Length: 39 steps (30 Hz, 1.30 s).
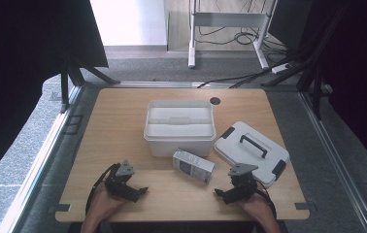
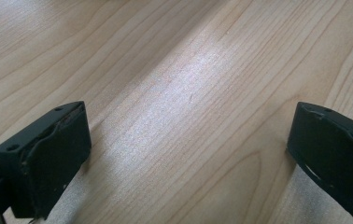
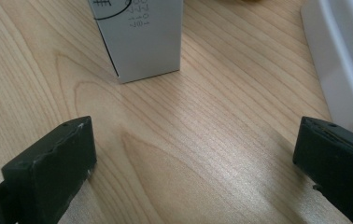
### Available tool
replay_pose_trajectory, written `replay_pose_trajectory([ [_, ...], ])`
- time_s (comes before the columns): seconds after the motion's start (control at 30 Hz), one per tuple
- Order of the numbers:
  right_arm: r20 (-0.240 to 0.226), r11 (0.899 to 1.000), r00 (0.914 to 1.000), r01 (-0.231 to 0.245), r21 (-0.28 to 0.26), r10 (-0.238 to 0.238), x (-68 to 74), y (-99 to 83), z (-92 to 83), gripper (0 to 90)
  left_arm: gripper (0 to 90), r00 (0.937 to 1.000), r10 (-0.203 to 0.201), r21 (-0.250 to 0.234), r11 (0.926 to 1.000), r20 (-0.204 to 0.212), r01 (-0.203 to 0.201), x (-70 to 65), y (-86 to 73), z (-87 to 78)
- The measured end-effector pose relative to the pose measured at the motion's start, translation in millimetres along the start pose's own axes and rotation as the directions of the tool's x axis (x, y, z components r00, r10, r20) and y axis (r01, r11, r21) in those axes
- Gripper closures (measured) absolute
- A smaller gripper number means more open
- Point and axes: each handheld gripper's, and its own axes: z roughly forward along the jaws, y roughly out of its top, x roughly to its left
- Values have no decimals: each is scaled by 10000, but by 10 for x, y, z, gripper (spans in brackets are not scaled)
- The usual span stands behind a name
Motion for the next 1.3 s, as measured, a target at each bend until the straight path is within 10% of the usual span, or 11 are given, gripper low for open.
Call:
replay_pose_trajectory([
  [1.3,-186,9981,9990,422,444,-414,6,145,-75,22,13,9999,-106,-52,9999,-67,105,8,-1,-7],
])
